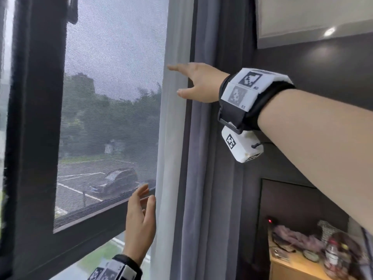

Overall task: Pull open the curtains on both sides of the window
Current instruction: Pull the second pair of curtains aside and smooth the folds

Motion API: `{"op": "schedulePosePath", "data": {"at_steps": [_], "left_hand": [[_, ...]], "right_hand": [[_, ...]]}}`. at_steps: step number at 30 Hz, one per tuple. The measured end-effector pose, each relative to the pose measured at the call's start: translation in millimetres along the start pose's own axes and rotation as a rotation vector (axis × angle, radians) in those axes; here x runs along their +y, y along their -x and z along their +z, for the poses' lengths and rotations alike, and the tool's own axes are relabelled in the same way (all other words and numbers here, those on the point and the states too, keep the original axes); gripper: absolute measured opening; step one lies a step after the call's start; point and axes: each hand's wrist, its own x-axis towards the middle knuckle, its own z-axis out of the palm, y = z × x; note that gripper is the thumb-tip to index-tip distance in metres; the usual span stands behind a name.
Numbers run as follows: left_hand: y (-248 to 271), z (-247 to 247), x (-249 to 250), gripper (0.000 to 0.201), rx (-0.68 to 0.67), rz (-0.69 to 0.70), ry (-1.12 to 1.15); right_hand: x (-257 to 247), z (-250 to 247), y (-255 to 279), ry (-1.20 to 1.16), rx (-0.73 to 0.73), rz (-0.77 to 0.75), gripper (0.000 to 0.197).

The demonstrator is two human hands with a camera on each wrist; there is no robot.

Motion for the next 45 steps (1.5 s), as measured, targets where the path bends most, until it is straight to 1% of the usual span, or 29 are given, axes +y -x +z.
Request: {"op": "schedulePosePath", "data": {"at_steps": [3, 7, 9, 12, 13, 15, 17, 19, 20, 21, 24, 27, 31, 33, 35, 38, 40, 43, 45], "left_hand": [[-5.1, 31.2, -15.6, 0.041, 0.024, -0.055, -0.010], [-17.5, 72.8, -37.5, 0.061, 0.049, -0.161, -0.061], [-22.2, 90.5, -46.8, 0.074, 0.023, -0.195, -0.086], [-26.8, 111.3, -57.9, 0.105, 0.006, -0.215, -0.092], [-27.4, 117.5, -60.3, 0.113, -0.008, -0.233, -0.088], [-27.8, 128.4, -62.7, 0.118, -0.078, -0.254, -0.086], [-29.0, 139.2, -62.4, 0.120, -0.160, -0.220, -0.111], [-33.0, 149.4, -61.4, 0.126, -0.189, -0.207, -0.143], [-35.7, 154.0, -61.1, 0.126, -0.184, -0.198, -0.163], [-38.2, 158.2, -60.6, 0.120, -0.173, -0.175, -0.176], [-41.9, 169.0, -59.0, 0.085, -0.168, -0.051, -0.227], [-39.8, 172.8, -58.2, 0.074, -0.238, 0.026, -0.269], [-39.6, 162.4, -61.4, 0.059, -0.339, 0.028, -0.268], [-43.2, 154.3, -61.4, 0.051, -0.354, 0.021, -0.298], [-49.9, 147.4, -60.4, 0.045, -0.362, 0.006, -0.322], [-58.5, 139.8, -54.4, 0.043, -0.431, -0.040, -0.347], [-62.6, 137.4, -53.9, 0.040, -0.471, -0.032, -0.367], [-63.8, 138.7, -53.5, 0.041, -0.512, -0.001, -0.394], [-63.1, 142.7, -52.7, 0.040, -0.552, 0.037, -0.405]], "right_hand": [[36.4, 15.8, -17.8, 0.044, 0.025, -0.033, 0.063], [82.9, 36.8, -38.6, 0.129, 0.080, -0.107, 0.065], [102.8, 45.4, -47.5, 0.162, 0.110, -0.154, 0.067], [124.0, 58.6, -58.3, 0.134, 0.149, -0.226, 0.069], [128.3, 63.7, -60.9, 0.122, 0.155, -0.247, 0.069], [134.0, 74.0, -65.4, 0.132, 0.161, -0.285, 0.070], [136.4, 84.4, -70.1, 0.167, 0.179, -0.324, 0.072], [135.8, 92.9, -73.7, 0.182, 0.177, -0.369, 0.072], [135.2, 96.8, -74.8, 0.174, 0.161, -0.389, 0.071], [134.6, 100.2, -75.5, 0.160, 0.139, -0.405, 0.070], [134.9, 111.2, -73.0, 0.137, 0.042, -0.435, 0.065], [142.3, 120.7, -67.8, 0.162, -0.018, -0.450, 0.058], [161.5, 130.8, -58.4, 0.216, -0.003, -0.473, 0.053], [170.0, 135.2, -53.4, 0.258, -0.003, -0.495, 0.062], [177.2, 137.6, -50.9, 0.298, -0.021, -0.505, 0.077], [183.3, 139.0, -53.7, 0.379, -0.043, -0.521, 0.099], [183.1, 140.0, -58.0, 0.441, -0.059, -0.531, 0.109], [181.3, 142.7, -64.4, 0.558, -0.078, -0.549, 0.121], [178.9, 145.9, -67.8, 0.634, -0.047, -0.570, 0.120]]}}
